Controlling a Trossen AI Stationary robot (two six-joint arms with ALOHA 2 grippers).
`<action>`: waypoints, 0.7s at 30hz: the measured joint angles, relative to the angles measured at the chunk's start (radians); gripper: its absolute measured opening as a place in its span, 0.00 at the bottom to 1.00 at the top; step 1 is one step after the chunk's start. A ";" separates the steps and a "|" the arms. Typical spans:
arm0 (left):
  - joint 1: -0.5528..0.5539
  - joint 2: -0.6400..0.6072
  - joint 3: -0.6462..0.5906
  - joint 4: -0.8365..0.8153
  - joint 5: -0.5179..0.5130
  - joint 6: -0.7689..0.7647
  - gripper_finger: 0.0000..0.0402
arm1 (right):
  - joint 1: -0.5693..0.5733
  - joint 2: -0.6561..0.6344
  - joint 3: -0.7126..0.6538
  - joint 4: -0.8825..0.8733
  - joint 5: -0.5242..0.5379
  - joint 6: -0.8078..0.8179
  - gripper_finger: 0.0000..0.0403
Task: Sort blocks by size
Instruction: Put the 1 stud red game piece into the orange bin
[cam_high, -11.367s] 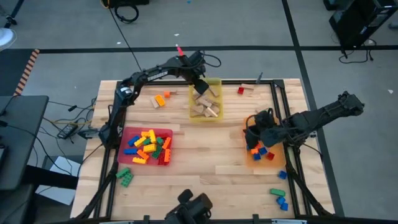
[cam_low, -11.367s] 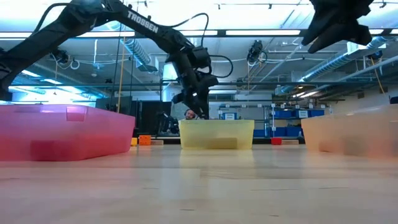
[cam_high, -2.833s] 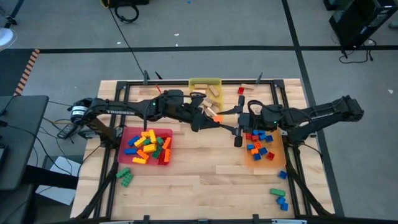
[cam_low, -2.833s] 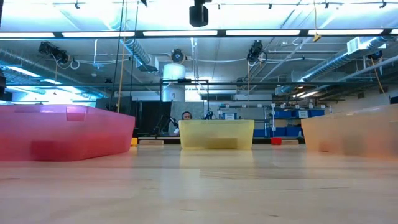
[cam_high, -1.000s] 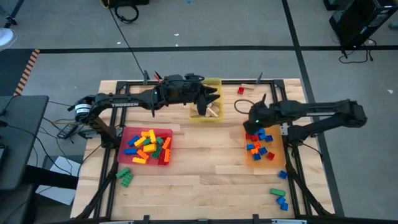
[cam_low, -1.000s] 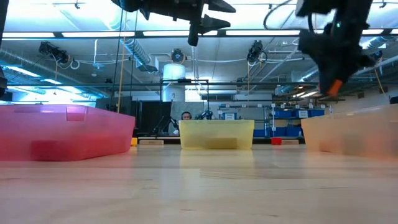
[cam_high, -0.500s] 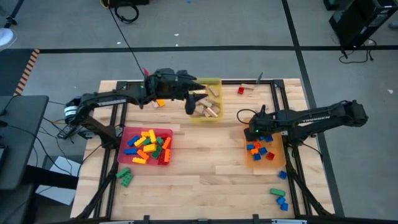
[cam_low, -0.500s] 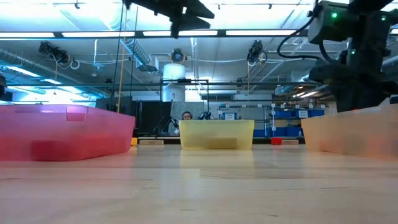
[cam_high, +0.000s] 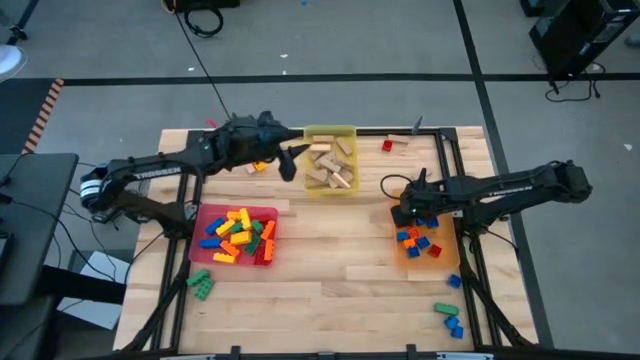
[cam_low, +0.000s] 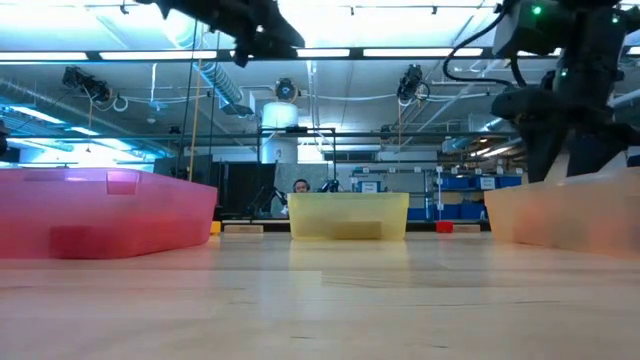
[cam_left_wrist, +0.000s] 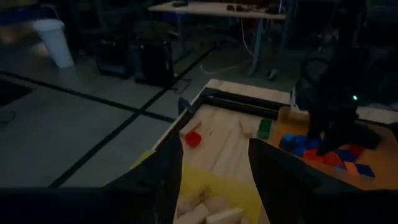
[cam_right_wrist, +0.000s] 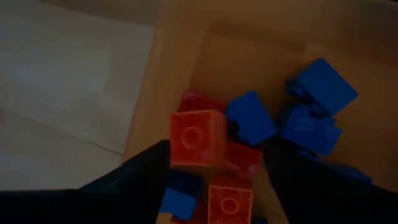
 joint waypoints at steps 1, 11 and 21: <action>0.000 -0.021 -0.031 0.022 -0.006 -0.001 0.48 | 0.001 -0.003 0.007 -0.006 0.000 0.000 0.68; 0.000 -0.159 -0.230 0.112 -0.058 -0.035 0.48 | -0.005 -0.097 0.183 -0.095 0.031 -0.082 0.65; 0.002 -0.165 -0.235 0.162 -0.130 -0.002 0.48 | -0.102 -0.122 0.366 -0.098 0.294 -0.203 0.64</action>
